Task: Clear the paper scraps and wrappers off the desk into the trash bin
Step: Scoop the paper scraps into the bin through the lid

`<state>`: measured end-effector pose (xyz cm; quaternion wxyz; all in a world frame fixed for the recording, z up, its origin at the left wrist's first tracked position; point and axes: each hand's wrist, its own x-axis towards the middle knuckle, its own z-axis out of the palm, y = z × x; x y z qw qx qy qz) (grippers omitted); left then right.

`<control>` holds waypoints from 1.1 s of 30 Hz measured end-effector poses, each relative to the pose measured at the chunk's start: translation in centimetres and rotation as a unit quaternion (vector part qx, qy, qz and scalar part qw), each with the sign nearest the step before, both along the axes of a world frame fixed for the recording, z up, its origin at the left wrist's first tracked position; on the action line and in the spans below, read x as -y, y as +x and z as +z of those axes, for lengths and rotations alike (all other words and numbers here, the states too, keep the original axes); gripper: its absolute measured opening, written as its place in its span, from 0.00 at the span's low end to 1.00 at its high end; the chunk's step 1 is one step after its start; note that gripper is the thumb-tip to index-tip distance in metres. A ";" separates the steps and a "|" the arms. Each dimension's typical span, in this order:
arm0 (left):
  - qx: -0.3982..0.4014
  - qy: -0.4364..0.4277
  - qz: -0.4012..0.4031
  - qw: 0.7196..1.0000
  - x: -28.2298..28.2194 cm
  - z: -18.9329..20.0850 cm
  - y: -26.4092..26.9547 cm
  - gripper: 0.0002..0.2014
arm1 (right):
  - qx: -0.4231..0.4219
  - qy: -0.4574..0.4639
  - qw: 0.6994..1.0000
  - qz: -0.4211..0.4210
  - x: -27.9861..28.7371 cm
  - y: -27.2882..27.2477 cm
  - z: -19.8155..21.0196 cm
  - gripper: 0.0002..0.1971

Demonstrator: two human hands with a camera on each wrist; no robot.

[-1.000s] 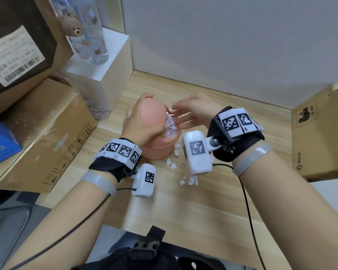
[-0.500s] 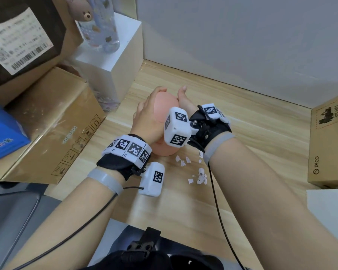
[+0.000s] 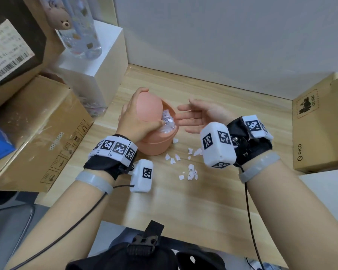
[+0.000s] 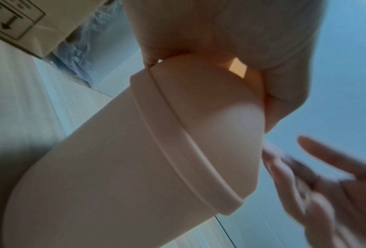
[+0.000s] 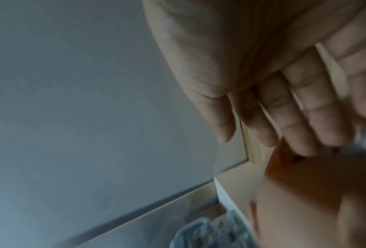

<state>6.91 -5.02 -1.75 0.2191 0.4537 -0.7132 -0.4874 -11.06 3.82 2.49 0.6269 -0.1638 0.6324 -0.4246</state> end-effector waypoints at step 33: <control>-0.045 0.005 0.031 0.998 -0.6 -0.5 0.3 0.38 | -0.461 -0.066 0.853 0.237 -5.8 2.4 -15.3 0.04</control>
